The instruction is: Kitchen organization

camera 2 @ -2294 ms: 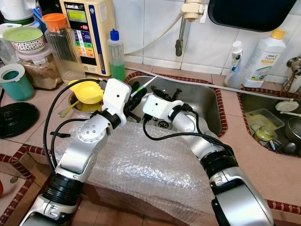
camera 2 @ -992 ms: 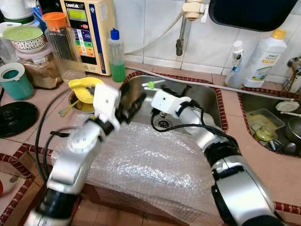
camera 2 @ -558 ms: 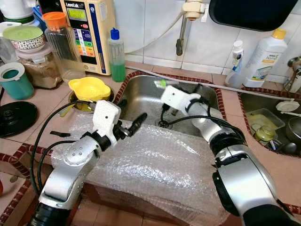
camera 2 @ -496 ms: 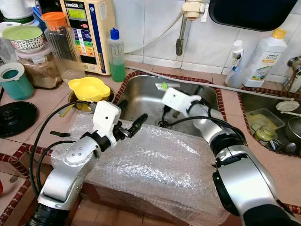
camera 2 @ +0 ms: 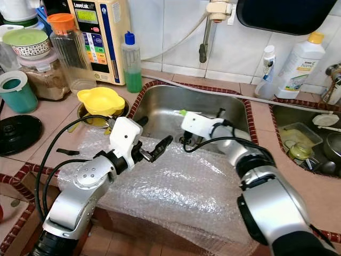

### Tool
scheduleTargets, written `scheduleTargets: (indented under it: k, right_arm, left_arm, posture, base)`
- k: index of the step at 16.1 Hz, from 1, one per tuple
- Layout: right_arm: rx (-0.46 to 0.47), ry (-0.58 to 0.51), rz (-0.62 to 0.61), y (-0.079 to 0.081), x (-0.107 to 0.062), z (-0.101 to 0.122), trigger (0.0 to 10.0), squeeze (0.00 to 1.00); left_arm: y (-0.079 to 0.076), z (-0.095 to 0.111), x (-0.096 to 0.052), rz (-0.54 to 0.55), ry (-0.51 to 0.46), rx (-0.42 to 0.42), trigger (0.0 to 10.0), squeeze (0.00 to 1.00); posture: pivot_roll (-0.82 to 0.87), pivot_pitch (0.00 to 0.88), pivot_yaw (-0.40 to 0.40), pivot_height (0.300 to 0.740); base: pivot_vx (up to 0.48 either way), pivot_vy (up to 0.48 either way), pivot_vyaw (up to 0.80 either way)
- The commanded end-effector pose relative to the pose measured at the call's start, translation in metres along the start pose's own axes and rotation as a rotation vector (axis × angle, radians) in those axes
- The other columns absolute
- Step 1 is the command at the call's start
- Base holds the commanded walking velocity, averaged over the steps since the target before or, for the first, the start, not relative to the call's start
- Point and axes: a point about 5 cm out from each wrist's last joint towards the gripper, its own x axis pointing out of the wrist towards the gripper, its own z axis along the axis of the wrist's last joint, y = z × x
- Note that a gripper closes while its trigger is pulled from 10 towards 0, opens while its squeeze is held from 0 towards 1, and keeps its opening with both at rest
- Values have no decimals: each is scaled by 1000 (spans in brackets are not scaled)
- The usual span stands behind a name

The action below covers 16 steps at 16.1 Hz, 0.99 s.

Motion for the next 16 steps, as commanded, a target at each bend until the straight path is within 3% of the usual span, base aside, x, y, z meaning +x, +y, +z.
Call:
scheduleTargets:
  k: [1,11,14,16]
  right_arm:
    - [9,2,-19,-5,0,1,10000,1000]
    - [71,13,4,-4,-1,-2,10000,1000]
    - [152,-45,-81,-17,-2,4,10000,1000]
    - [270,-108,-151,-26,-4,8,10000,1000]
  left_arm:
    - [-2,7,2,-6,-21,20,10000,1000]
    - [-2,7,3,-5,-12,29,10000,1000]
    - [0,8,4,15,-20,32,10000,1000]
    - [9,10,3,88,-36,42,10000,1000]
  posture:
    - [104,0,-8,740]
    - [100,0,-10,740]
    - [98,0,-14,740]
    - [93,0,-17,740]
  base:
    - [0,0,0]
    - [0,0,0]
    - [0,0,0]
    - [0,0,0]
